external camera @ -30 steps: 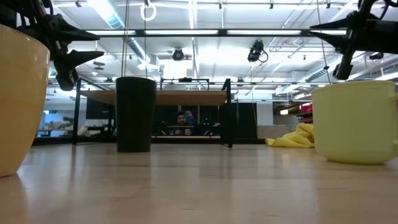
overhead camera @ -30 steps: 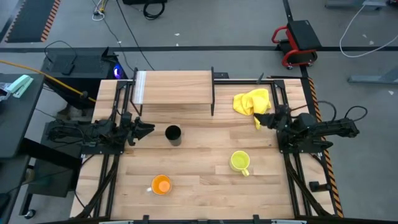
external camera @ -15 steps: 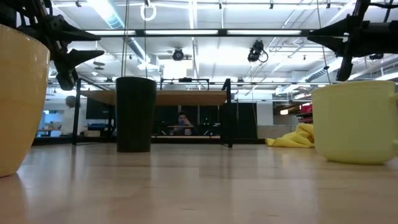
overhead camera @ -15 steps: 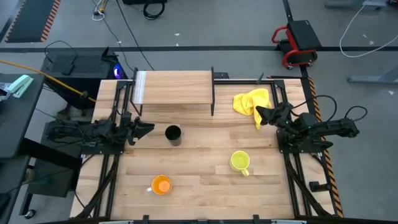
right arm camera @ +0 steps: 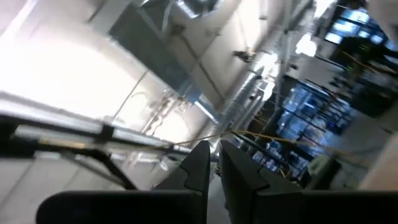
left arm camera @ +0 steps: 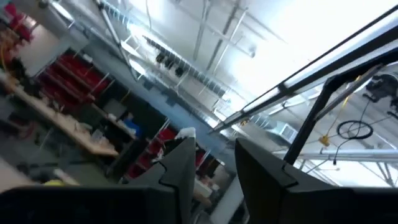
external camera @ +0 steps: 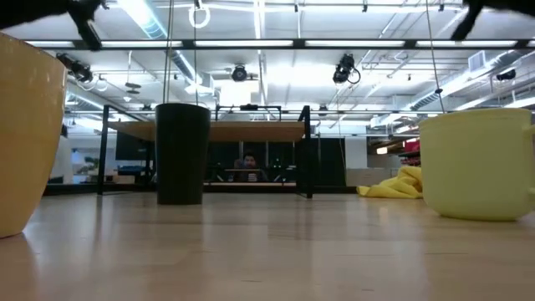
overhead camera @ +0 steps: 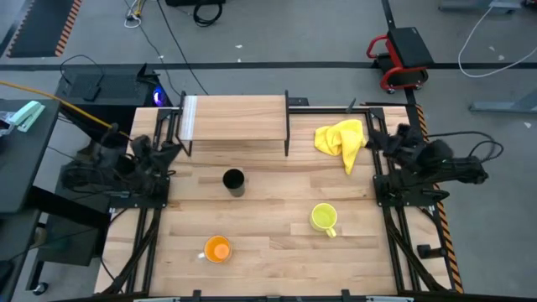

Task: Stack small to large cups/mugs on shelf
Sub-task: Put the yellow mug on the shelf

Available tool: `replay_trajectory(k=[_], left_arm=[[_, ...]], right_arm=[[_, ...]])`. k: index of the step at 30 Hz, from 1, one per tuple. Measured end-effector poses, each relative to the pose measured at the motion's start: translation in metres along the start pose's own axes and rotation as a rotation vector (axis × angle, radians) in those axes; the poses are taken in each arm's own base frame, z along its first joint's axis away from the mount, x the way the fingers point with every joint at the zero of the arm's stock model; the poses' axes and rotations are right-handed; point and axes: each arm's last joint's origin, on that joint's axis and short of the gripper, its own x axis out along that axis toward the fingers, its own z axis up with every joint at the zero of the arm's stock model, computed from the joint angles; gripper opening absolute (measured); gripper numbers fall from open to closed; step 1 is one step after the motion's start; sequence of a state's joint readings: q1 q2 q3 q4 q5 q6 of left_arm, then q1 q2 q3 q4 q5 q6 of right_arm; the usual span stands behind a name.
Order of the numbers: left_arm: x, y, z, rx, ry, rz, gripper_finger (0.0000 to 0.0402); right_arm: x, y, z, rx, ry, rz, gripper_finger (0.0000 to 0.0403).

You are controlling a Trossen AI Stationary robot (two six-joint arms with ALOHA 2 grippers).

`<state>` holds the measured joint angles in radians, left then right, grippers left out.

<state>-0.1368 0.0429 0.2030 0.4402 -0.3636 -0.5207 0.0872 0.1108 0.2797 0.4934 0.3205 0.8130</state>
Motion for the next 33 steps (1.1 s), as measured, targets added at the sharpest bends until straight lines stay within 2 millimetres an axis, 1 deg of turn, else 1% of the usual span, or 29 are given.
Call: replay_trajectory(k=[2, 5, 7, 10, 13, 15, 18, 21, 25, 28, 33], left_arm=[[0.004, -0.008, 0.01, 0.029, -0.005, -0.004, 0.0123], [0.013, -0.014, 0.014, 0.067, 0.064, 0.034, 0.0126], [0.019, -0.018, 0.016, 0.084, 0.113, 0.061, 0.0128], [0.029, -0.023, 0.018, 0.112, 0.178, 0.097, 0.0132], [0.036, -0.026, 0.018, 0.145, 0.254, 0.138, 0.0136], [0.039, -0.028, 0.019, 0.16, 0.304, 0.168, 0.0139], [0.041, -0.028, 0.017, 0.132, 0.361, 0.212, 0.0143], [0.039, -0.026, 0.016, 0.106, 0.407, 0.253, 0.0146], [0.033, -0.021, 0.011, 0.078, 0.495, 0.335, 0.0151], [0.029, -0.017, 0.007, 0.041, 0.557, 0.379, 0.015], [0.021, -0.013, 0.0, -0.042, 0.669, 0.426, 0.0139]], right_arm=[[0.012, 0.016, 0.008, -0.071, 0.044, 0.03, 0.0043], [0.034, 0.037, 0.015, -0.133, 0.132, 0.033, 0.0043], [0.052, 0.05, 0.018, -0.121, 0.178, 0.004, 0.0043], [0.081, 0.065, 0.018, -0.059, 0.275, -0.063, 0.0043], [0.104, 0.075, 0.013, -0.07, 0.486, -0.174, 0.0043], [0.113, 0.077, 0.01, -0.098, 0.64, -0.306, 0.0043], [0.12, 0.075, 0.005, -0.099, 0.83, -0.573, 0.0043], [0.12, 0.066, -0.003, -0.082, 0.964, -0.843, 0.0043], [0.116, 0.053, -0.016, -0.1, 1.092, -1.091, 0.0043], [0.113, 0.045, -0.031, -0.114, 1.166, -1.18, 0.0043], [0.111, 0.043, -0.058, -0.138, 1.274, -1.214, 0.0043]])
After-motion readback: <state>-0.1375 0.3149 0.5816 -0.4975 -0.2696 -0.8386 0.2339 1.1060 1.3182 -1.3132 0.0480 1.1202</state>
